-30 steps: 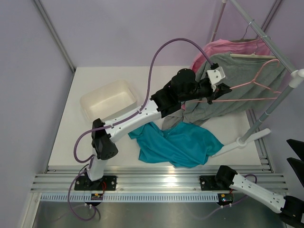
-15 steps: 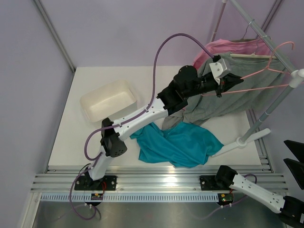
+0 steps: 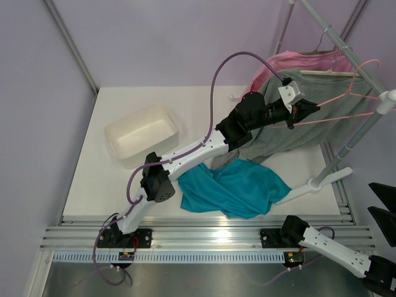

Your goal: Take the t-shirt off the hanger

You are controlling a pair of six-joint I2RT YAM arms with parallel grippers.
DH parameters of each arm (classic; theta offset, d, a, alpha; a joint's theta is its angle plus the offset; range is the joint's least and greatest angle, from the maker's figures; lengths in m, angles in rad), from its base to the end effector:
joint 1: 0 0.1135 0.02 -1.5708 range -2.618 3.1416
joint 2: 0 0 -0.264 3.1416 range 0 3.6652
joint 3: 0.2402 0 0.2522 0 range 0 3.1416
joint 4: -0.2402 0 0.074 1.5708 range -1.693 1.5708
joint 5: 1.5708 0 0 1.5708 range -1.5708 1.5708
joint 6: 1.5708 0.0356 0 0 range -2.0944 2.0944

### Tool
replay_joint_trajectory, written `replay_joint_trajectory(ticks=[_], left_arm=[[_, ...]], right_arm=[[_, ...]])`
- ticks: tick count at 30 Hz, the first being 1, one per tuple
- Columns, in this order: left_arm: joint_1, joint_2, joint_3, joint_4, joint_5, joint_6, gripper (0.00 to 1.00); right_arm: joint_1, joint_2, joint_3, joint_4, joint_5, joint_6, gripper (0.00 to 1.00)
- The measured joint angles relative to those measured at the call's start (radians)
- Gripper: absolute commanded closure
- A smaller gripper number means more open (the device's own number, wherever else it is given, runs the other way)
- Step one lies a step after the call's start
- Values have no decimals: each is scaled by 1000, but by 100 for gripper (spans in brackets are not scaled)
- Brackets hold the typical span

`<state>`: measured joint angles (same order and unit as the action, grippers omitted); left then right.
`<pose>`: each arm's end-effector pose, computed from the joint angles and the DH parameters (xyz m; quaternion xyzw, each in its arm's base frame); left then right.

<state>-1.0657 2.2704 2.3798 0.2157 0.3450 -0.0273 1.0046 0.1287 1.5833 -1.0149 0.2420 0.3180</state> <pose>0.2453 -0.4686 0.4362 0.4062 0.4298 -0.5014 0.6316 -0.0866 -0.1521 0.4439 -0.0831 0.5352 0.4637 0.7012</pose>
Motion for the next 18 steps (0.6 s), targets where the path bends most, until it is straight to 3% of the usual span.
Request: replay_joint_trajectory(ticks=[18], left_arm=[[0, 74, 10, 114, -28, -35, 100]], right_arm=[[0, 0, 20, -3, 1, -4, 1]])
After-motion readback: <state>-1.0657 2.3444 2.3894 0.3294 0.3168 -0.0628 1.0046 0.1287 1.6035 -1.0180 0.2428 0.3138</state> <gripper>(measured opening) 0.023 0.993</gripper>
